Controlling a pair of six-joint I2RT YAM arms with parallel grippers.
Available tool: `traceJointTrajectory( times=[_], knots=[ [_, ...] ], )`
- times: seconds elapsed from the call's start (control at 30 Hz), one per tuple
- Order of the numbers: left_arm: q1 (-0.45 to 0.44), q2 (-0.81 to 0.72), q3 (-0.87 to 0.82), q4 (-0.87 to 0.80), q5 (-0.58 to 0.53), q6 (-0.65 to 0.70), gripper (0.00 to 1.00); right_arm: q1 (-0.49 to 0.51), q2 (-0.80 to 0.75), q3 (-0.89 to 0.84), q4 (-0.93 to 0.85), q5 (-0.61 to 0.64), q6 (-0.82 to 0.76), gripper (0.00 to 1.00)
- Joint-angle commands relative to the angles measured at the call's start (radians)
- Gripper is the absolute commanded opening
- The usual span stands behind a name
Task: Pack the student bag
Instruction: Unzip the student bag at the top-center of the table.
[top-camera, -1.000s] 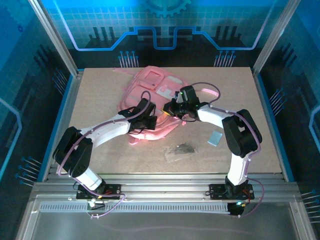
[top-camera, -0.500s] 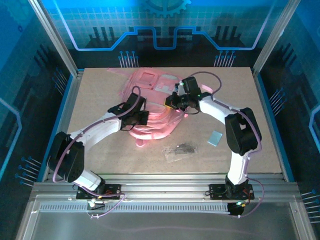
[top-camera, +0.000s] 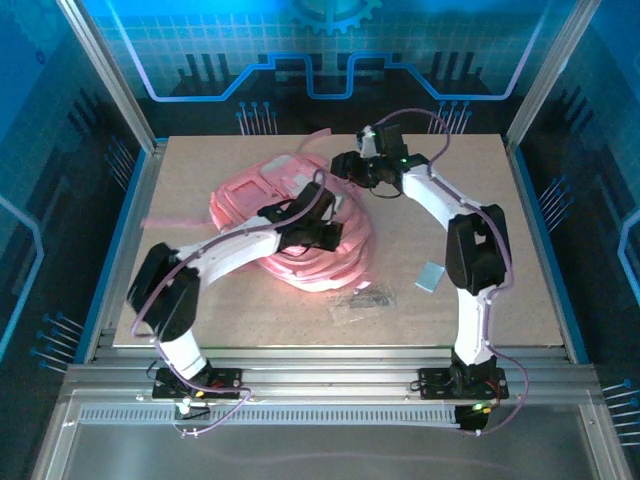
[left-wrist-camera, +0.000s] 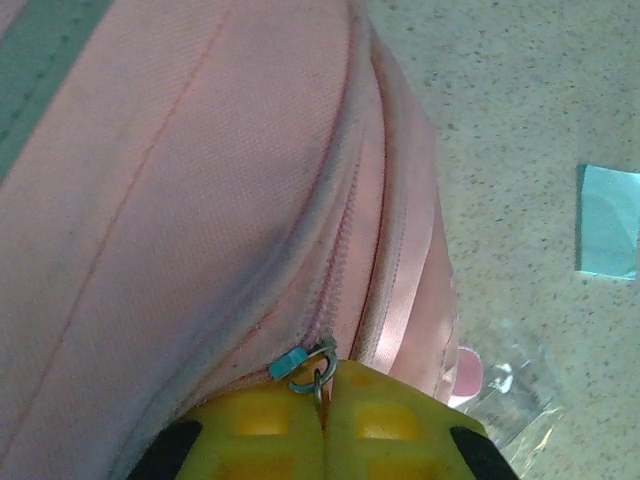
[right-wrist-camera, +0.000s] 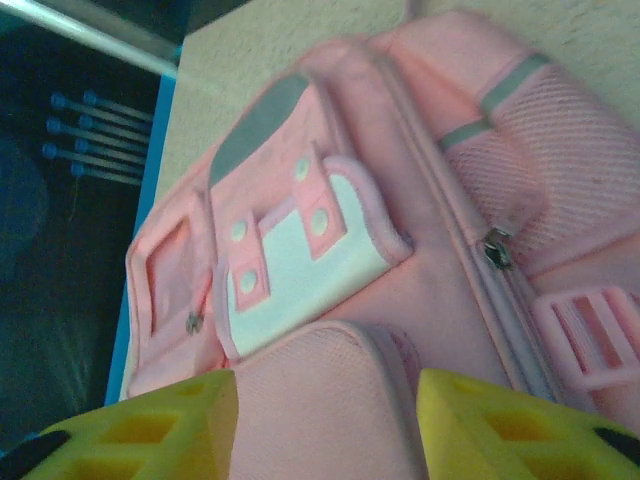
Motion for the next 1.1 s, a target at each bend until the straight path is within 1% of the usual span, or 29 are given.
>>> traceJointTrajectory(
  times=[0.0,0.07,0.13,0.27,0.43,0.53,0.67,0.73,0.87,0.93,1.07],
  knots=[
    [-0.014,0.088,0.157,0.009,0.114,0.027,0.00,-0.023,-0.143,-0.105,0.006,0.037,-0.004,0.55],
    [-0.016,0.130,0.214,-0.008,0.140,0.031,0.00,-0.025,-0.197,-0.172,-0.005,0.042,-0.001,0.56],
    [-0.016,0.145,0.236,-0.018,0.151,0.036,0.00,-0.025,-0.243,-0.238,-0.008,0.047,0.007,0.57],
    [-0.015,0.119,0.206,-0.019,0.153,0.060,0.00,-0.025,-0.287,-0.367,0.053,0.037,0.058,0.59],
    [-0.014,0.071,0.130,0.011,0.178,0.074,0.00,-0.023,-0.262,-0.430,0.106,-0.003,0.108,0.61],
    [-0.014,0.064,0.106,0.013,0.160,0.071,0.00,-0.027,-0.278,-0.467,0.099,0.048,0.104,0.63],
    [-0.014,0.065,0.098,0.012,0.156,0.068,0.00,-0.065,-0.328,-0.493,0.055,0.110,0.080,0.65],
    [-0.014,0.065,0.099,0.015,0.153,0.068,0.00,-0.080,-0.345,-0.500,0.029,0.115,0.069,0.65],
    [-0.013,0.071,0.109,0.027,0.162,0.059,0.00,-0.079,-0.372,-0.541,0.036,0.085,0.077,0.65],
    [-0.015,0.078,0.118,0.032,0.171,0.055,0.00,-0.076,-0.375,-0.573,0.072,0.049,0.105,0.65],
    [-0.015,0.099,0.140,0.033,0.195,0.047,0.00,-0.047,-0.349,-0.630,0.209,-0.014,0.187,0.61]
  ],
)
